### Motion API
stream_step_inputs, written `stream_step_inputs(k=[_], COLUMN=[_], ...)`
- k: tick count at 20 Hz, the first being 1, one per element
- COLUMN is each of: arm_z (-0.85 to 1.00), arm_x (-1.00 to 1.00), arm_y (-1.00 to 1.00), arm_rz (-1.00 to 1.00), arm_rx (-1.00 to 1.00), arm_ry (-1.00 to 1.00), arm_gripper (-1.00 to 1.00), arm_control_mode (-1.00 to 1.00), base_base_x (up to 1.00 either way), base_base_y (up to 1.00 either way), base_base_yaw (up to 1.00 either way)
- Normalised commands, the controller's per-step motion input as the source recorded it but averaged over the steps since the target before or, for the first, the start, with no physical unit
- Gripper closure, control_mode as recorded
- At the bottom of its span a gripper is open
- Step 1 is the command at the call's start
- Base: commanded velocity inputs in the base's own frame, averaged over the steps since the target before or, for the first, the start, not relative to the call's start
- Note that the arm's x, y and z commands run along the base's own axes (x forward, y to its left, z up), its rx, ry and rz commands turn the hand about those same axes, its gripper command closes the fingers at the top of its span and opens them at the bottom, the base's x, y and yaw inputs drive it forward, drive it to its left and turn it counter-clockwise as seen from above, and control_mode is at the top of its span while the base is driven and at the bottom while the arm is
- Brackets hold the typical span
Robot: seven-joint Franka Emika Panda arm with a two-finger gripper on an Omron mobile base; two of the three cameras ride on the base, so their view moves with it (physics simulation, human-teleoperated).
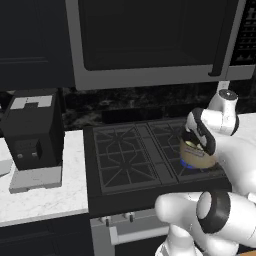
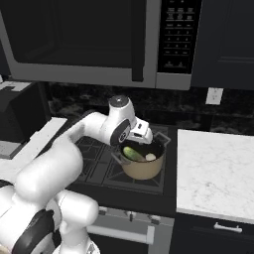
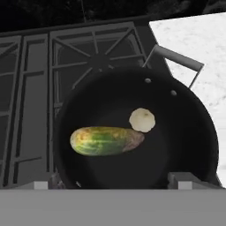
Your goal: Put the cucumber and garlic in the pot. Retrieve the spatula and lightly stir the vegetables in the pot.
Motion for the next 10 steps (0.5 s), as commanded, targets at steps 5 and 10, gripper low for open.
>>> stream_step_inputs(k=[5, 10], arm_z=[0.69, 0.18], arm_x=[-0.92, -0.83], arm_y=[0.63, 0.32], arm_rz=[-0.07, -0.04], arm_rx=[0.00, 0.02], arm_ry=[0.02, 0.02], arm_gripper=[-1.00, -1.00], arm_control_mode=[-1.00, -1.00], base_base_x=[0.00, 0.00], base_base_y=[0.00, 0.00], base_base_yaw=[0.00, 0.00])
